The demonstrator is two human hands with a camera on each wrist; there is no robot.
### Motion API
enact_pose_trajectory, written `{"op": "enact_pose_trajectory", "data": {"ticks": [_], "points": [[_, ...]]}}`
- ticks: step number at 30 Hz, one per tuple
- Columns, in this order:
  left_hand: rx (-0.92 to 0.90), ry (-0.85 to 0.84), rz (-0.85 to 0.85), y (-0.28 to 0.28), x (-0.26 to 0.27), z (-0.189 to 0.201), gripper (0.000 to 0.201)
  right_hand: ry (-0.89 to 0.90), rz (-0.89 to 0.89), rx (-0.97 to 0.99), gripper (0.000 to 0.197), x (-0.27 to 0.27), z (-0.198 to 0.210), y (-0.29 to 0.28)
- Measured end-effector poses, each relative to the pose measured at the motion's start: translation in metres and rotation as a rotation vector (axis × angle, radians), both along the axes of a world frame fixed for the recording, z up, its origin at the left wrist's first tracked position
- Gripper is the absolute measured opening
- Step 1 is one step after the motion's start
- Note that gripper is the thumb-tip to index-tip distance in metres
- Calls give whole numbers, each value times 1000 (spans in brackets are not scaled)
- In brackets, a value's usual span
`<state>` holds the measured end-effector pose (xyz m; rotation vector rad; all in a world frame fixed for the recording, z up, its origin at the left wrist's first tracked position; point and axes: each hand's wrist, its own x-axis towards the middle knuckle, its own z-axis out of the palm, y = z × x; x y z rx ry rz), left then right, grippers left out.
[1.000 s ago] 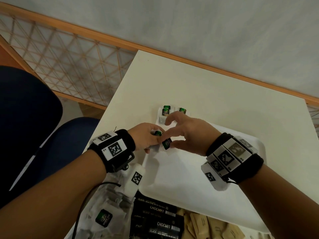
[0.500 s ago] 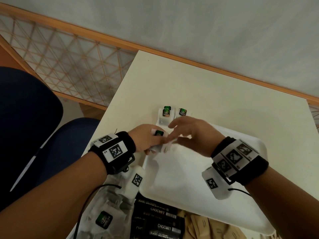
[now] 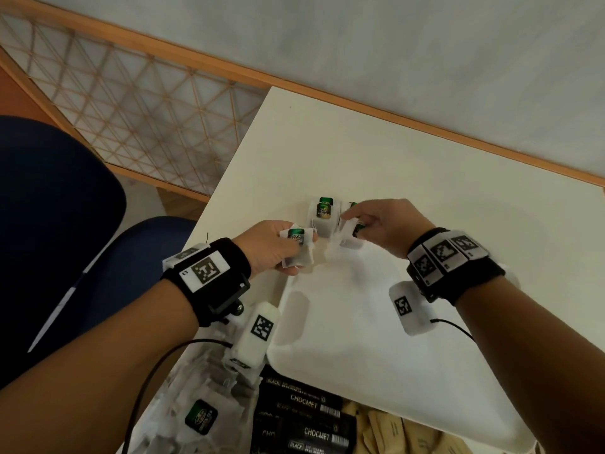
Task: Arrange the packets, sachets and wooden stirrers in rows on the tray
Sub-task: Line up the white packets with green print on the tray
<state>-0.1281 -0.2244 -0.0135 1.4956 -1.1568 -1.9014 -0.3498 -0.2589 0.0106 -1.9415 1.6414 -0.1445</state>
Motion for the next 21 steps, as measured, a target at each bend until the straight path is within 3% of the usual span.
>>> {"op": "enact_pose_trajectory", "data": {"ticks": [5,15,17,19,21], "points": [[-58,-29,-12,-1,-2,-6,31,108,-20,-36,37,5,-2,-17],[-87,-37,50,2,-6,-7,16,41,-137,-55,28,-2,-9,-16],[-103,-45,49,2,-8,-7,12,49,-106,-140,25,-3,-8,-11],[-115,-52,55,3,-9,-6,7,-14,-82,-234,20,2,-3,-4],[-118,-48,59,3,-11,-4,5,-180,-90,-167,17,11,4,6]]}}
